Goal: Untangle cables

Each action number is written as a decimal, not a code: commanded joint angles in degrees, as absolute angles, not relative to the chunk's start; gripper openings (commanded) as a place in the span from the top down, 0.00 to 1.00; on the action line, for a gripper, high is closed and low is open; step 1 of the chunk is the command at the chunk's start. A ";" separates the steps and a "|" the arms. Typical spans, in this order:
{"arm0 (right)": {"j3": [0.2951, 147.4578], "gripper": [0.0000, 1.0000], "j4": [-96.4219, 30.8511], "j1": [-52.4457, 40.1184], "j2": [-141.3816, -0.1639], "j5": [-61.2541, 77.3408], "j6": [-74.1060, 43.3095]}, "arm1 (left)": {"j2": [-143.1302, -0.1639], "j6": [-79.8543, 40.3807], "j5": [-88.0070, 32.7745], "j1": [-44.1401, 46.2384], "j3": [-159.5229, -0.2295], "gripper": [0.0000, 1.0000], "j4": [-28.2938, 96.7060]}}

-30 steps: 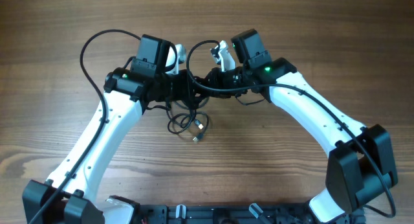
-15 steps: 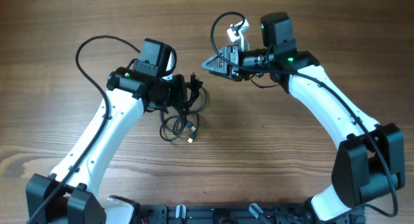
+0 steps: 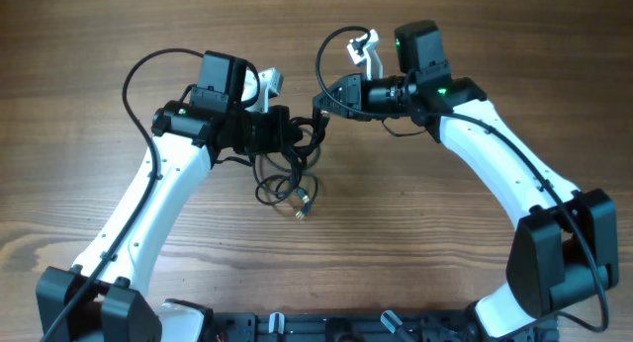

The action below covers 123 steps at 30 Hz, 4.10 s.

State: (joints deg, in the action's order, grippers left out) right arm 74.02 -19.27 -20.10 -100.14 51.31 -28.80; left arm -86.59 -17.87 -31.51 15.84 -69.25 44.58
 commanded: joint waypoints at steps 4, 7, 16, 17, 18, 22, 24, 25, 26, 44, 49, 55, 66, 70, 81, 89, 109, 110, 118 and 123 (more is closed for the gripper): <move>74.72 0.96 -21.06 -23.59 -98.89 49.74 -28.47 | -86.70 -20.25 -33.69 15.73 -68.99 0.96 43.20; 74.72 0.96 -21.39 -23.62 -98.89 51.16 -28.75 | -86.72 -25.34 -30.17 15.51 -68.99 0.96 43.16; 74.70 0.96 -27.20 -30.72 -98.89 45.52 -28.71 | -86.70 -39.07 -31.97 13.50 -68.99 0.96 38.15; 74.70 0.96 -27.86 -31.18 -98.89 44.84 -28.71 | -86.70 -40.40 -32.23 13.23 -68.99 0.96 37.85; 74.70 0.96 -28.01 -31.77 -98.89 44.64 -28.69 | -86.70 -42.61 -33.52 12.43 -68.99 0.96 36.82; 74.70 0.96 -27.94 -32.47 -98.89 44.45 -29.65 | -86.70 -48.51 -40.47 10.13 -68.99 0.96 31.57; 74.70 0.96 -27.97 -32.47 -98.89 44.31 -29.98 | -86.70 -50.74 -42.94 9.23 -68.99 0.96 29.67; 74.70 0.96 -27.88 -32.45 -98.89 44.27 -29.93 | -86.70 -51.16 -43.92 9.10 -68.99 0.96 28.99; 74.70 0.96 -27.42 -32.38 -98.89 43.86 -29.95 | -86.70 -51.24 -43.94 9.10 -68.99 0.96 28.93; 74.76 0.53 -31.79 -24.69 -98.32 48.29 -9.58 | -86.80 -75.22 -34.68 8.78 -68.99 0.92 38.74; 74.78 0.55 -32.03 -25.65 -98.32 52.38 1.50 | -86.80 -81.62 -35.73 7.60 -68.99 0.92 38.00; 74.65 0.55 -33.30 -27.59 -98.41 42.46 13.91 | -86.80 -83.18 -40.12 7.60 -68.99 0.92 37.69; 74.65 0.52 -28.71 -29.21 -101.65 41.95 30.24 | -86.80 -84.93 -50.94 7.60 -68.99 0.92 37.47; 74.63 0.50 -24.77 -29.32 -103.57 45.28 29.98 | -86.80 -85.01 -52.03 7.60 -68.99 0.91 37.47; 74.65 0.96 -27.62 -29.41 -103.66 45.47 12.53 | -86.80 -86.15 -52.77 0.45 -68.99 0.90 37.54; 74.65 0.96 -42.74 -29.41 -103.61 48.10 11.46 | -86.83 -79.70 -20.21 0.71 -68.99 0.86 46.17; 74.76 0.00 -41.04 -3.73 -103.07 27.14 -23.35 | -87.02 -38.26 -7.16 29.15 -68.79 0.91 45.63; 74.76 0.00 -41.74 -2.33 -103.07 27.09 -22.15 | -87.18 -43.31 -3.14 32.47 -68.01 0.88 46.04; 74.76 0.00 -42.70 -2.07 -103.09 27.05 -20.51 | -94.54 -71.37 24.38 54.28 -55.02 0.64 22.35; 74.76 0.01 -42.94 -2.07 -103.09 27.05 -20.53 | -101.43 -71.46 28.16 52.84 -55.05 0.76 19.64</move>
State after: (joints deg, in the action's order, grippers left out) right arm 74.39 -42.87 -1.83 -103.09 26.13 -21.30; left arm -99.81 -70.04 23.75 54.46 -55.37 19.99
